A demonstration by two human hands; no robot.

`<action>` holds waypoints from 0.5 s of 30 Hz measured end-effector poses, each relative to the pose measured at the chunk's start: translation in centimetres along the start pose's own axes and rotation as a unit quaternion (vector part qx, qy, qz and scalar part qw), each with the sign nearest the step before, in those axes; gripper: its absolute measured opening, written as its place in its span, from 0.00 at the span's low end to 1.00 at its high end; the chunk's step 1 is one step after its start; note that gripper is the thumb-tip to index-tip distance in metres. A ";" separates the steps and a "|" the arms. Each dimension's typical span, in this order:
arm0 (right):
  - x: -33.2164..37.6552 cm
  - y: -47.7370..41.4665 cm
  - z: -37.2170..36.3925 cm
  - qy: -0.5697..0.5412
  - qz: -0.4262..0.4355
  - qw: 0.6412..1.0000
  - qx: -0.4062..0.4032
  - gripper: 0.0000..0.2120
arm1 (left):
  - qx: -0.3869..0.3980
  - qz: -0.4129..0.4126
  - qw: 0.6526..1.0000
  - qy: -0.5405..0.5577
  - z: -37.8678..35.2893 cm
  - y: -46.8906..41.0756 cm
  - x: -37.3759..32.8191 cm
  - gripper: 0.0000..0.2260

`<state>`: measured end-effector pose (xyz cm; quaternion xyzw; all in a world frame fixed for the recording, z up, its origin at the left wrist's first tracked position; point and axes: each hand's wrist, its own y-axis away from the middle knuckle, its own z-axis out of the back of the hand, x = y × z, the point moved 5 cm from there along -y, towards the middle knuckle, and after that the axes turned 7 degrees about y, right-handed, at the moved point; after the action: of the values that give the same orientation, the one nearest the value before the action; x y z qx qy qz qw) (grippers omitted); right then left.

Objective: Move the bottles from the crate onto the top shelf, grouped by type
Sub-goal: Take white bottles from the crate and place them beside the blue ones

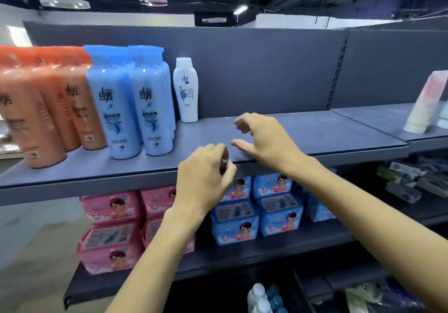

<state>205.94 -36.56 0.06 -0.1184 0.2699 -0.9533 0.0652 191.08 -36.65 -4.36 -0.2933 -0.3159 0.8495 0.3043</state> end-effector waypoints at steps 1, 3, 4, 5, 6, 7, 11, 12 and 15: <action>0.1 2.0 -0.3 -0.001 0.007 1.000 -0.007 0.19 | 0.007 -0.008 1.000 0.009 -0.2 1.5 -0.3 0.07; 0.1 5.5 -0.8 -0.008 0.012 1.000 -0.014 0.18 | 0.003 -0.019 1.000 0.021 -0.5 3.9 -0.7 0.06; 0.0 7.1 -1.1 -0.016 0.014 1.000 -0.012 0.17 | -0.002 -0.021 0.999 0.026 -0.6 4.8 -0.9 0.06; -0.1 8.4 -1.4 -0.024 0.017 1.000 -0.008 0.17 | -0.001 -0.019 0.999 0.034 -0.9 5.7 -1.0 0.06; -0.2 9.6 -1.8 -0.029 0.019 0.999 -0.003 0.17 | 0.006 -0.014 0.999 0.042 -1.2 6.5 -1.1 0.06; -0.4 10.7 -2.2 -0.029 0.018 0.999 0.004 0.17 | 0.018 -0.007 0.999 0.050 -1.8 7.2 -1.2 0.06; -1.8 14.6 -5.1 -0.036 -0.016 0.998 0.044 0.18 | 0.084 0.042 0.993 0.076 -5.0 11.0 -0.4 0.05; -2.2 15.5 -6.0 -0.039 -0.028 0.997 0.052 0.19 | 0.100 0.052 0.991 0.077 -5.9 12.2 -0.3 0.05; -3.5 18.4 -8.7 -0.039 -0.064 0.994 0.077 0.19 | 0.170 0.062 0.982 0.052 -9.0 15.9 -0.5 0.06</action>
<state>208.20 -47.13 -17.51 -0.1669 0.1845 -0.9683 0.0233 192.28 -43.57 -21.26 -0.2999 -0.1324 0.8915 0.3125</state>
